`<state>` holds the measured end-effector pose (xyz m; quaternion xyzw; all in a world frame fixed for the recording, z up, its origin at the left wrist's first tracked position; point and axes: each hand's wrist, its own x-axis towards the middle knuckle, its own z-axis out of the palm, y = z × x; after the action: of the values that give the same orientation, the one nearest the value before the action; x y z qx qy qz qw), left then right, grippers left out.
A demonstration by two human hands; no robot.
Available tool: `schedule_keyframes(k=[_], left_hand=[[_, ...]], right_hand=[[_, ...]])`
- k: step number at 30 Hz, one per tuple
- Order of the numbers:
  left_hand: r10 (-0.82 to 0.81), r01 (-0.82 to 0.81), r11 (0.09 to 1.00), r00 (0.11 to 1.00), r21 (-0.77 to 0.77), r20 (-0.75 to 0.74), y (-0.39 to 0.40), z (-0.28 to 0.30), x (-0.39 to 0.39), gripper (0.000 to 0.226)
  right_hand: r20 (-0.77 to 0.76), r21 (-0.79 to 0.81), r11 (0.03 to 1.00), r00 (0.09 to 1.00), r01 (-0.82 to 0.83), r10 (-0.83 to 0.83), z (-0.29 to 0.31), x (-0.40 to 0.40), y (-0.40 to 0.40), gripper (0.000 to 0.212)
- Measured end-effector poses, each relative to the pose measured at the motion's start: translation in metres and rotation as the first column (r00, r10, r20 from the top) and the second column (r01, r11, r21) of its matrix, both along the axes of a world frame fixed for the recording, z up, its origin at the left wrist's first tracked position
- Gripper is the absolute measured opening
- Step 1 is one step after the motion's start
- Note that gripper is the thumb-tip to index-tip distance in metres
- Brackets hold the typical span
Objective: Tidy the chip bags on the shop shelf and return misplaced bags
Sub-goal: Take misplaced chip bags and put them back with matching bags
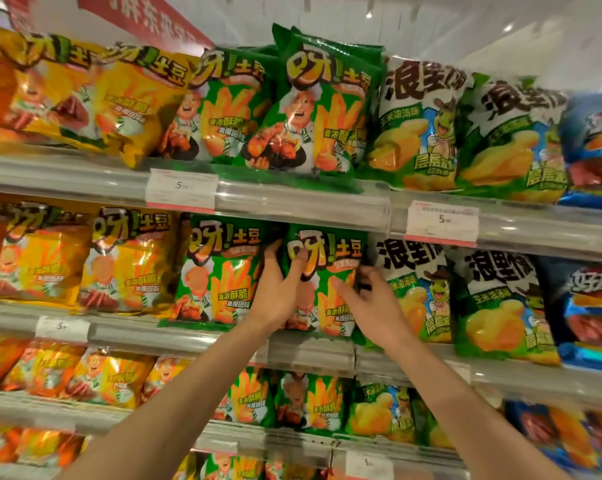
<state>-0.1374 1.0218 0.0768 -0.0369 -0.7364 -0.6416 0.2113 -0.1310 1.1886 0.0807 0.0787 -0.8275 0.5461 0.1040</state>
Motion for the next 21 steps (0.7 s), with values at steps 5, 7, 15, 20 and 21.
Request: schedule_keyframes(k=[5, 7, 15, 20, 21], left_hand=[[-0.01, 0.011, 0.999, 1.0, -0.041, 0.025, -0.003, 0.003, -0.003, 0.065], [-0.018, 0.02, 0.999, 0.999, -0.042, 0.034, -0.004, 0.004, -0.005, 0.066], [0.019, -0.026, 0.986, 0.999, -0.163, -0.042, -0.012, -0.005, -0.006, 0.068], [0.02, -0.3, 0.699, 0.916, -0.649, -0.401, -0.028, -0.007, 0.006, 0.061], [-0.011, -0.362, 0.586, 0.891, -0.725, -0.454, -0.032, -0.004, 0.005, 0.058]], right_hand=[[0.017, 0.016, 1.0, 1.0, -0.012, 0.012, 0.009, 0.001, 0.0, 0.052], [0.022, 0.026, 1.0, 1.0, -0.001, 0.0, 0.008, 0.0, -0.001, 0.05], [-0.003, 0.06, 0.998, 1.0, 0.029, -0.029, 0.003, -0.004, 0.001, 0.048], [-0.316, 0.402, 0.898, 0.947, 0.181, -0.049, 0.0, 0.004, 0.006, 0.076], [-0.412, 0.505, 0.828, 0.911, 0.243, -0.016, -0.001, 0.007, 0.004, 0.077]])
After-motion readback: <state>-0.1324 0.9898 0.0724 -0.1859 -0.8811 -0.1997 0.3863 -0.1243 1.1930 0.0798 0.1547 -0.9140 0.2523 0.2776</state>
